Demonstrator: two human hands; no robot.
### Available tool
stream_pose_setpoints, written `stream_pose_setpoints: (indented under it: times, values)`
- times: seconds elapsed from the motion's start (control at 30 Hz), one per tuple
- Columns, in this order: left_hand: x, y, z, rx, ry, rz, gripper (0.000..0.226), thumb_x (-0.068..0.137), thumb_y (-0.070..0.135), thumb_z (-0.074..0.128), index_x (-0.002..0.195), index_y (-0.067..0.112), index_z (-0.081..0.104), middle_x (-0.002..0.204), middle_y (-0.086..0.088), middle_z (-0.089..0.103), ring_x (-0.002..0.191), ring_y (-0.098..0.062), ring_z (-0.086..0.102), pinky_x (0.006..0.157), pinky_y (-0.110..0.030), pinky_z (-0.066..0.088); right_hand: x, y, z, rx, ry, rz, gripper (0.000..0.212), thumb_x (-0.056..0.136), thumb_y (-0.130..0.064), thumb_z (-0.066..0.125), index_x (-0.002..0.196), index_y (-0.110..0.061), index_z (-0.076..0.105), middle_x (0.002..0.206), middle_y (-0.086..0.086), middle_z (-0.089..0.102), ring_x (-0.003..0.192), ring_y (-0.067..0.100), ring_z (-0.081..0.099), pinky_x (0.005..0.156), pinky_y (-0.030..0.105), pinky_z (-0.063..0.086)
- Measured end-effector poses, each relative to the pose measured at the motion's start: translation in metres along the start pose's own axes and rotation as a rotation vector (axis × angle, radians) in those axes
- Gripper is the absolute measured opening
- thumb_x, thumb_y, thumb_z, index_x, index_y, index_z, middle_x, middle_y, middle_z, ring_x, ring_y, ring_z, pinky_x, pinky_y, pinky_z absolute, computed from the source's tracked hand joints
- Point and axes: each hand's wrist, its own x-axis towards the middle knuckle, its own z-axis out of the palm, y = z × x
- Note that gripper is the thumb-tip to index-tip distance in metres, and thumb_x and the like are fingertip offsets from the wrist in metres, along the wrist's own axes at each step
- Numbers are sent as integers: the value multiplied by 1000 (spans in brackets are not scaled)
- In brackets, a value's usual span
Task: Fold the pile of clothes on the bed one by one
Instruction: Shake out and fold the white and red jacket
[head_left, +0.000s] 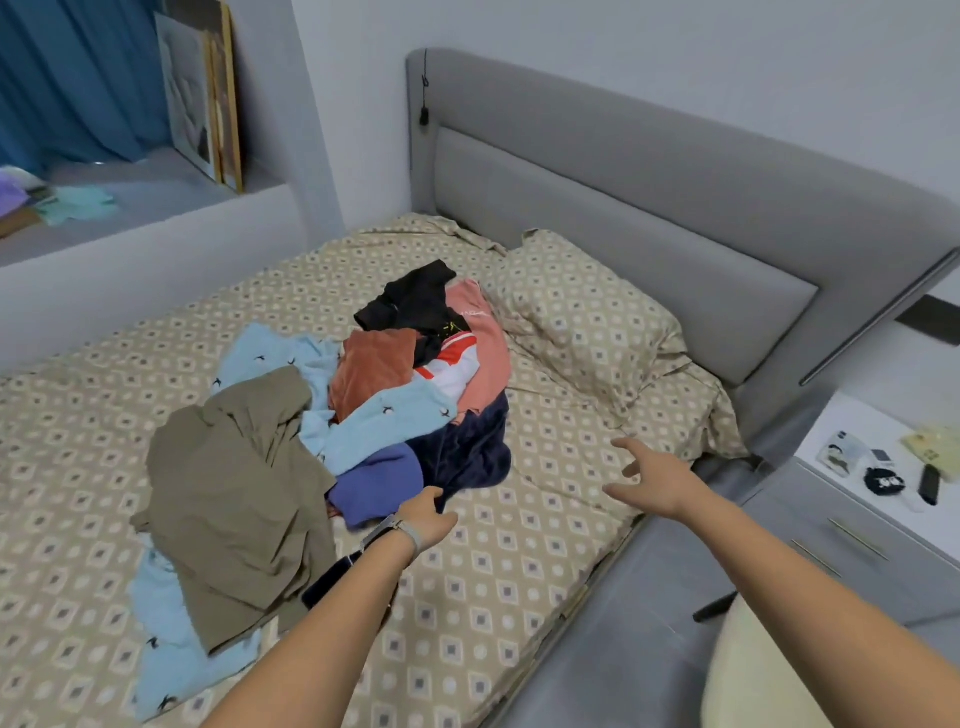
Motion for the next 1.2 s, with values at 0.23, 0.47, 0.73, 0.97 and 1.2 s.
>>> stream_pose_setpoints:
  times: [0.23, 0.47, 0.73, 0.97, 1.2]
  values:
    - [62, 36, -16, -78, 44, -33, 57, 96, 31, 52, 148, 17, 32, 129, -9, 54, 105, -23, 55, 90, -32, 44, 97, -11, -21, 20, -93, -38, 76, 88, -42, 65, 150, -26, 25, 134, 10, 56, 115, 23, 58, 89, 30, 45]
    - [138, 75, -18, -265, 215, -172, 51, 96, 27, 54, 143, 16, 40, 111, -4, 60, 105, -25, 60, 85, -29, 45, 233, -20, -47, 2, -193, -172, 70, 89, -34, 65, 149, -21, 31, 109, 6, 62, 92, 18, 56, 78, 26, 41]
    - [211, 99, 18, -397, 295, -294, 48, 93, 22, 58, 139, 20, 46, 80, 7, 61, 77, -4, 57, 61, -6, 38, 377, -15, -42, -95, -418, -317, 59, 90, -33, 63, 144, -26, 38, 118, 6, 60, 106, 17, 58, 79, 20, 38]
    - [272, 77, 20, -444, 382, -372, 47, 94, 24, 58, 139, 20, 45, 93, 7, 63, 84, -2, 57, 65, -5, 38, 483, -30, 12, -166, -427, -480, 56, 88, -30, 66, 138, -21, 45, 129, 3, 54, 120, 22, 52, 88, 24, 40]
    - [338, 47, 60, -642, 430, -387, 43, 94, 20, 53, 136, 21, 49, 94, 7, 66, 87, -7, 61, 79, -18, 46, 573, -70, 102, -262, -157, -644, 53, 86, -19, 59, 137, -15, 48, 136, 7, 50, 129, 29, 41, 108, 33, 29]
